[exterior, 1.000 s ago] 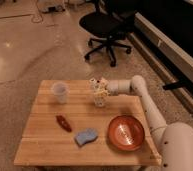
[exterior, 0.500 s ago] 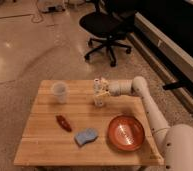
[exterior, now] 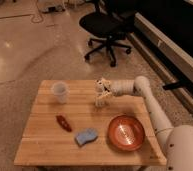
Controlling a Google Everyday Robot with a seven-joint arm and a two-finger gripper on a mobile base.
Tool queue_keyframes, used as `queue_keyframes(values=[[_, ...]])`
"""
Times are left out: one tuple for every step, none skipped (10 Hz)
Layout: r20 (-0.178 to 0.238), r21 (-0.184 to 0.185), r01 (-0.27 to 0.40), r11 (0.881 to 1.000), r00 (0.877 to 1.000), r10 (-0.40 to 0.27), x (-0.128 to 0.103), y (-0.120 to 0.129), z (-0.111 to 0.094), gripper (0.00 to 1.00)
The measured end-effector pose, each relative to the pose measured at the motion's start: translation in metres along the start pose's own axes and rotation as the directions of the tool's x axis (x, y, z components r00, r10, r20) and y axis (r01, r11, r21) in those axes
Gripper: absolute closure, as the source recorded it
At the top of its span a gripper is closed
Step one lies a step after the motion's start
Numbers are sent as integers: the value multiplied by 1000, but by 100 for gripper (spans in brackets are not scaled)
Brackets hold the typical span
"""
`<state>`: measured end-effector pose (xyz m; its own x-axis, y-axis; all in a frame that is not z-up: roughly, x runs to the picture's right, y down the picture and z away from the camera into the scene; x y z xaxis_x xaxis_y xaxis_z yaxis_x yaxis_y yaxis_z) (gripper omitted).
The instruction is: Stand the bottle upright
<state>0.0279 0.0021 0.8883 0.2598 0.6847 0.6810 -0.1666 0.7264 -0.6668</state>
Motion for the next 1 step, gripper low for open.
queue_keyframes(values=[[6,-3,-2,1000,1000,2,-1,1,1,32]])
